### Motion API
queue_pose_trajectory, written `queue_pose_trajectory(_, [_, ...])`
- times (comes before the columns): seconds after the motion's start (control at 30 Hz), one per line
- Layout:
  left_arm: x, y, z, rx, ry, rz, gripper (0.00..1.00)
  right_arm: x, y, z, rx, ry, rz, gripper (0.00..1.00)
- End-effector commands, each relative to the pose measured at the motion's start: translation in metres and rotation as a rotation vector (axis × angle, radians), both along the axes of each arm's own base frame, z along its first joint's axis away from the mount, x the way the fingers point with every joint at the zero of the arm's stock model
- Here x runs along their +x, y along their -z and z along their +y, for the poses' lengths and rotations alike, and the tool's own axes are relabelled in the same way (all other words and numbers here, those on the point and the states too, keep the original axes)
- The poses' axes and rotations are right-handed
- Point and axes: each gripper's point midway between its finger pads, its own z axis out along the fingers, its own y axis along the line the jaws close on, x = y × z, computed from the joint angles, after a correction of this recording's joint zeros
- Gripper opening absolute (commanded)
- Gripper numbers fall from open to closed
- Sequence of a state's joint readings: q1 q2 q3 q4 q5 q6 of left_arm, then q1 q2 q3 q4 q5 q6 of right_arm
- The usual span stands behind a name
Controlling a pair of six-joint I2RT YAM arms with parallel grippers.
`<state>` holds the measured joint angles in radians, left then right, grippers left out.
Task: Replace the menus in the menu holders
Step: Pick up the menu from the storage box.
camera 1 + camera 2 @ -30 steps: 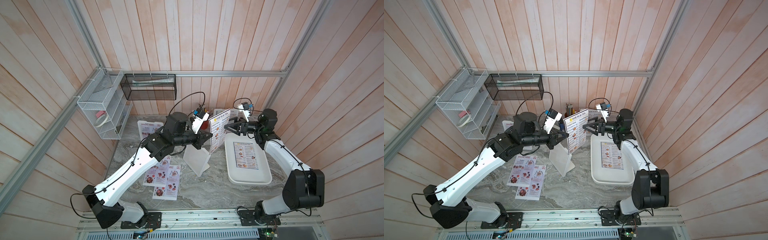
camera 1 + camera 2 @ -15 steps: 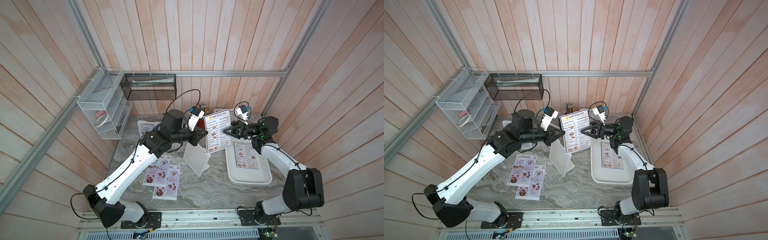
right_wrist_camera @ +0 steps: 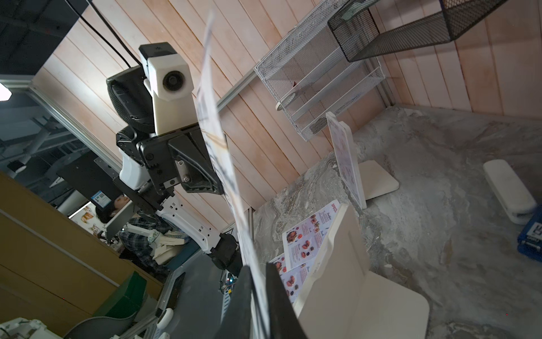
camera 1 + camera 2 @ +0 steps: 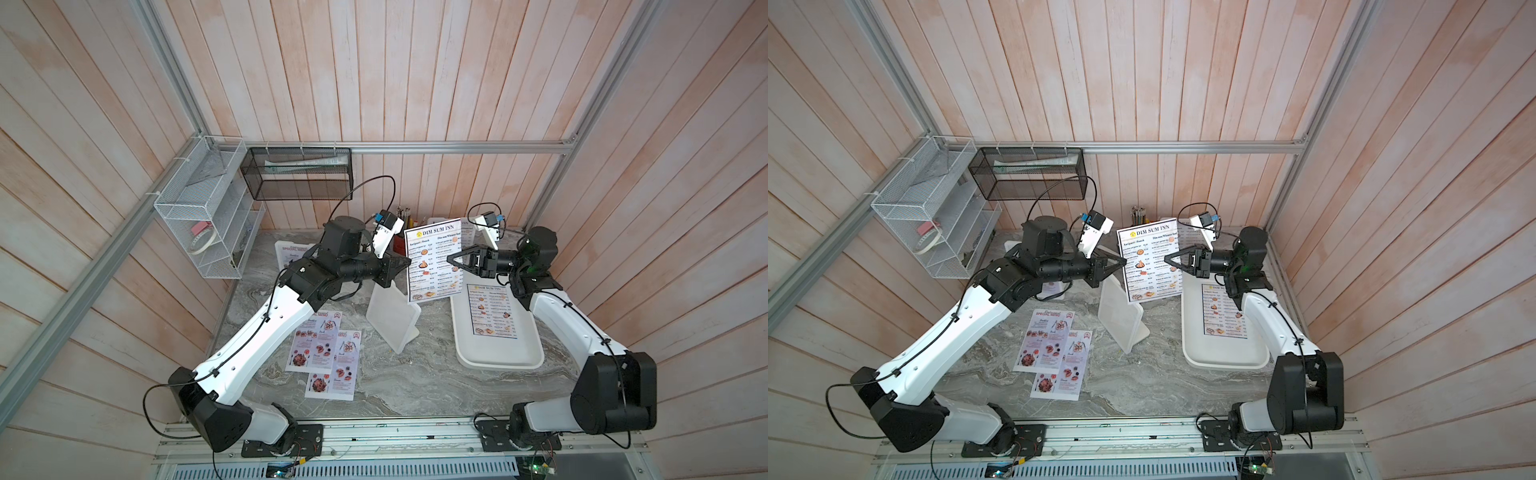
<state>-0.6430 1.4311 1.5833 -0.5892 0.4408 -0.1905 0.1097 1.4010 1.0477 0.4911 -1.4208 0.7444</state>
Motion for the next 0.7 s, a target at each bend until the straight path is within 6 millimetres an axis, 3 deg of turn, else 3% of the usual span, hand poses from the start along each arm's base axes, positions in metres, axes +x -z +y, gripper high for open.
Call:
queue_pose_trajectory(0.0, [0.007, 0.002, -0.002, -0.001, 0.01, -0.014, 0.0, -0.003, -0.013, -0.001, -0.016, 0.054, -0.033, 0.06])
queue_pose_trajectory(0.07, [0.01, 0.005, -0.003, 0.001, 0.009, -0.011, 0.0, -0.004, -0.015, -0.001, -0.028, 0.081, -0.03, 0.0])
queue_pose_trajectory(0.2, [0.016, 0.008, -0.003, 0.0, -0.015, -0.003, 0.03, -0.008, -0.017, 0.0, -0.036, 0.116, -0.023, 0.0])
queue_pose_trajectory(0.27, [0.022, 0.009, 0.001, 0.0, -0.058, 0.003, 0.31, -0.009, -0.021, -0.001, -0.04, 0.15, -0.034, 0.0])
queue_pose_trajectory(0.33, [0.031, 0.009, 0.009, -0.006, -0.126, 0.009, 0.46, -0.007, -0.023, -0.003, -0.044, 0.198, -0.034, 0.0])
queue_pose_trajectory(0.4, [0.042, 0.008, 0.023, -0.022, -0.214, 0.019, 0.56, -0.008, -0.028, -0.004, -0.046, 0.242, -0.048, 0.0])
queue_pose_trajectory(0.5, [0.058, 0.009, 0.052, -0.047, -0.36, 0.05, 0.6, -0.004, -0.035, -0.005, -0.082, 0.352, -0.062, 0.0])
queue_pose_trajectory(0.6, [0.071, 0.029, 0.087, -0.071, -0.488, 0.116, 0.61, 0.0, -0.042, -0.002, -0.142, 0.456, -0.079, 0.0])
queue_pose_trajectory(0.67, [0.074, 0.053, 0.104, -0.071, -0.543, 0.177, 0.61, 0.002, -0.042, 0.003, -0.184, 0.513, -0.067, 0.0])
